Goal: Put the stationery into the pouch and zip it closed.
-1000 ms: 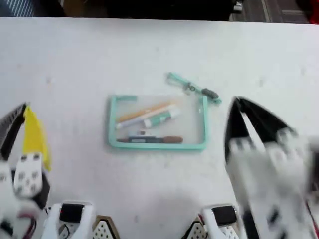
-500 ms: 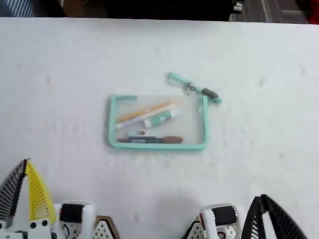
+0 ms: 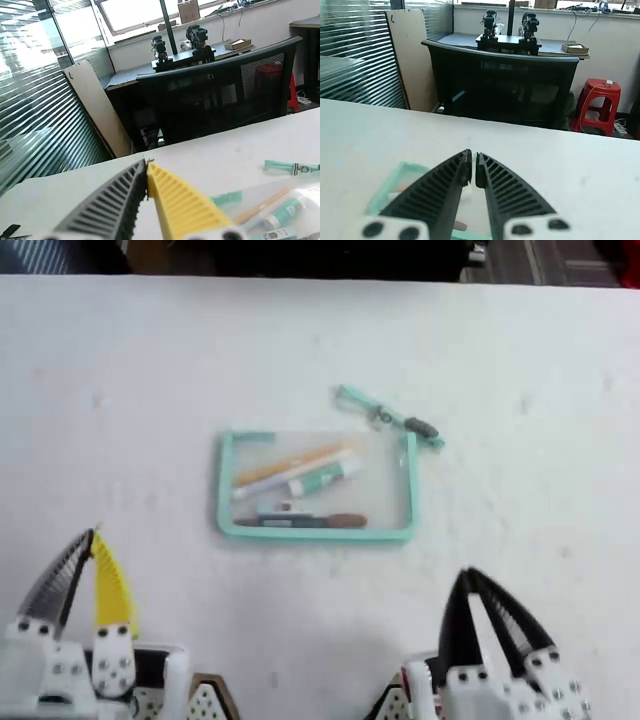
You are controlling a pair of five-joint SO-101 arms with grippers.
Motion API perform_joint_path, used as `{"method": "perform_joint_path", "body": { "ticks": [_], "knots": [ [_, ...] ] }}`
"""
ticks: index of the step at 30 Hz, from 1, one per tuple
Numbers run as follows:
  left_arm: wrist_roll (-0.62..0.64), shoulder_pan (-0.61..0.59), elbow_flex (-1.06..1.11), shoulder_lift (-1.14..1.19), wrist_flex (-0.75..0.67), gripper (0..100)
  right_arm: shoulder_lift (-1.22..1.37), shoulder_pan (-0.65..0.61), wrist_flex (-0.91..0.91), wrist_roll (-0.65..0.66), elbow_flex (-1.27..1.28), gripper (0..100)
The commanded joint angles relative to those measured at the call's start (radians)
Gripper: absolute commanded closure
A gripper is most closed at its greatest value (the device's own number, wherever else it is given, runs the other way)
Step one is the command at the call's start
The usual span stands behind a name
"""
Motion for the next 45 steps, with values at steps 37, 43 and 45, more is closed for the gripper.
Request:
{"method": "perform_joint_path", "body": {
  "ticks": [37, 43, 45],
  "knots": [
    [-0.15, 0.005, 1.125, 0.002, -0.493, 97, 0.001, -0.001, -0.674, 0.002, 1.25, 98.1],
    [-0.15, 0.005, 1.125, 0.002, -0.23, 98, -0.001, -0.002, -0.372, -0.002, 1.25, 98.1],
    [-0.15, 0.004, 1.123, 0.002, -0.196, 98, -0.001, -0.002, -0.354, 0.002, 1.25, 98.1]
  ]
}}
